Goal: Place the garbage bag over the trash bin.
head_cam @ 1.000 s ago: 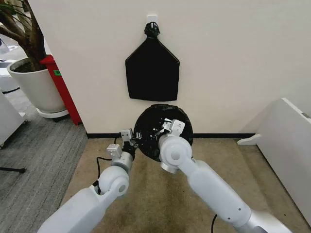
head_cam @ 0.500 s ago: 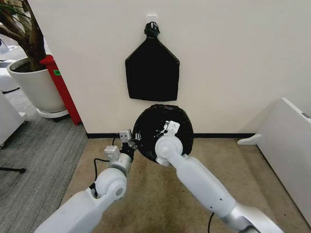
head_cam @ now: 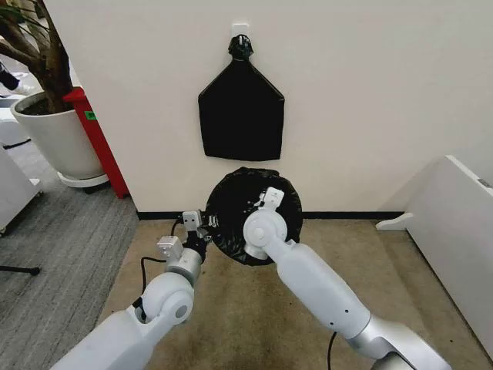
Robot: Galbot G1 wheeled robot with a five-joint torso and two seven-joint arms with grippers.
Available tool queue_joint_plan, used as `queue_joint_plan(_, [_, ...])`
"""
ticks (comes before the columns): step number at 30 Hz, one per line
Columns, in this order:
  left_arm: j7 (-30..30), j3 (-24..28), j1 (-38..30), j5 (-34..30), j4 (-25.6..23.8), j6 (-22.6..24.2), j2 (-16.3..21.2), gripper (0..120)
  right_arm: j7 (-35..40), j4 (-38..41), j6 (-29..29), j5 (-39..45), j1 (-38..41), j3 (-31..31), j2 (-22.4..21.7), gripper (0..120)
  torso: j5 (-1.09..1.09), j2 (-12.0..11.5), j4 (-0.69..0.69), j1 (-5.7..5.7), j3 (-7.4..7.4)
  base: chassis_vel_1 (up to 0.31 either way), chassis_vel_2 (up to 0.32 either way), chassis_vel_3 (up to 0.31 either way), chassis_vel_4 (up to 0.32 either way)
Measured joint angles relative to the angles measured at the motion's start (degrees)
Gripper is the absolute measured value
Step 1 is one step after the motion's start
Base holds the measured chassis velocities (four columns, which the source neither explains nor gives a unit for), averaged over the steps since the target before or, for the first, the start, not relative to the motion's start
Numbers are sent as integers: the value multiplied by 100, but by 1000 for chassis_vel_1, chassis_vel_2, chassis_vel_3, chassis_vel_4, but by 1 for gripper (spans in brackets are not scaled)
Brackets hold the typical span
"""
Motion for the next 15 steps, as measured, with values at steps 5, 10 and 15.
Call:
queue_joint_plan(5, [-21, -48, 54, -58, -74, 5, 40, 1, -12, -149, 3, 31, 43, -68, 230, 0, 0, 0, 1, 0, 0, 0, 0, 0, 0])
queue_joint_plan(10, [-20, -95, 138, -122, -215, 6, 99, 1, -231, -542, -11, -84, 88, -1, 360, 0, 0, 0, 1, 0, 0, 0, 0, 0, 0])
queue_joint_plan(15, [-7, -130, 265, -234, -423, 16, 172, 1, -534, -1089, -28, -424, 180, 196, 501, 0, 0, 0, 0, 0, 0, 0, 0, 0, 0])
